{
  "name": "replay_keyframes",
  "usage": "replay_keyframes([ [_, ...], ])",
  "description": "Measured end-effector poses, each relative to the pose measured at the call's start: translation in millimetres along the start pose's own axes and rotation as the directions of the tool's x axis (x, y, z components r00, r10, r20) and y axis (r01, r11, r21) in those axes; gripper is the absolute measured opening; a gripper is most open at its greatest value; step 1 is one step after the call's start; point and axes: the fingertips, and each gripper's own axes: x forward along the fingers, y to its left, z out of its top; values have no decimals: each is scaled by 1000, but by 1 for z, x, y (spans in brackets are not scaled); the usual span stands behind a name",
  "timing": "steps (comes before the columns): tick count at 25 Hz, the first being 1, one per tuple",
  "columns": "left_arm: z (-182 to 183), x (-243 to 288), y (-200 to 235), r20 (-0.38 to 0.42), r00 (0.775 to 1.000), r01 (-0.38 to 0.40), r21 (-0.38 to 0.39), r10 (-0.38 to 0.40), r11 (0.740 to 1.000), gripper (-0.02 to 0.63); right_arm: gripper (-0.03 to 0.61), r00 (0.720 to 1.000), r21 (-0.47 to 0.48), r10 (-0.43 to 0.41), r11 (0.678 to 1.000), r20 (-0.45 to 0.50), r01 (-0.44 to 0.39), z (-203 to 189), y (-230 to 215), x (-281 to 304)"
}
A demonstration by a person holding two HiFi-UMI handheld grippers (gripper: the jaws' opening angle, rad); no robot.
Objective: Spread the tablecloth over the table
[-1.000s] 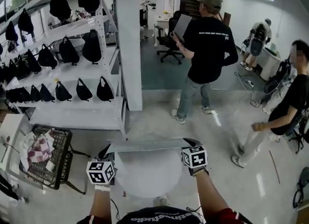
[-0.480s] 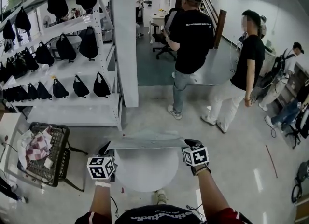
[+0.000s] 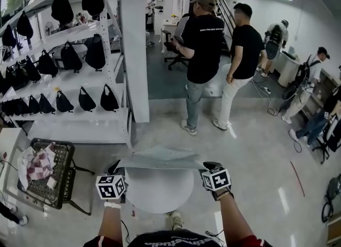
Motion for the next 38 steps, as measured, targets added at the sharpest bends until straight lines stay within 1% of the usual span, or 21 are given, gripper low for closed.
replay_keyframes([
  [4,-5,-2,2,-16,1000,-1,1,1,1000,18,120,999,-34,14,999,-50,-15,-14,8,-6],
  [6,-9,-3,4,-25,1000,1,-6,-1,1000,18,117,996,-56,41,997,-77,-45,-21,15,-10],
  [8,-13,-5,5,-29,1000,4,-19,-4,1000,18,114,993,-58,75,995,-87,-80,-26,21,-13],
  [10,-17,-8,5,-31,999,14,-29,-15,999,18,102,993,-50,82,995,-87,-86,-31,23,-15],
  [12,-22,-11,3,-39,999,33,-31,-34,999,20,66,995,-30,66,997,-74,-69,-35,23,-15],
  [15,-31,-16,5,-64,997,44,-26,-46,999,27,44,998,33,46,998,-40,-45,-38,22,-14],
  [18,-39,-22,11,-86,996,31,-13,-32,999,73,31,999,76,45,996,-7,-45,-34,25,-13],
  [22,-55,-31,18,-139,988,60,-24,-62,998,147,31,999,122,35,992,-4,-34,-34,24,-11],
  [24,-64,-37,21,-169,983,67,-19,-69,998,168,31,999,143,42,989,1,-42,-32,28,-9],
  [27,-77,-44,23,-210,975,75,-3,-73,997,170,29,1000,178,27,984,-4,-25,-33,30,-8],
  [31,-92,-53,23,-250,965,84,8,-79,996,172,29,1000,197,21,980,-17,-17,-34,32,-6],
  [34,-98,-62,24,-251,965,81,13,-75,997,172,29,1000,201,25,979,-7,-23,-34,35,-7],
  [38,-106,-74,23,-258,962,101,23,-92,995,172,29,1000,211,13,977,-6,-12,-36,39,-6],
])
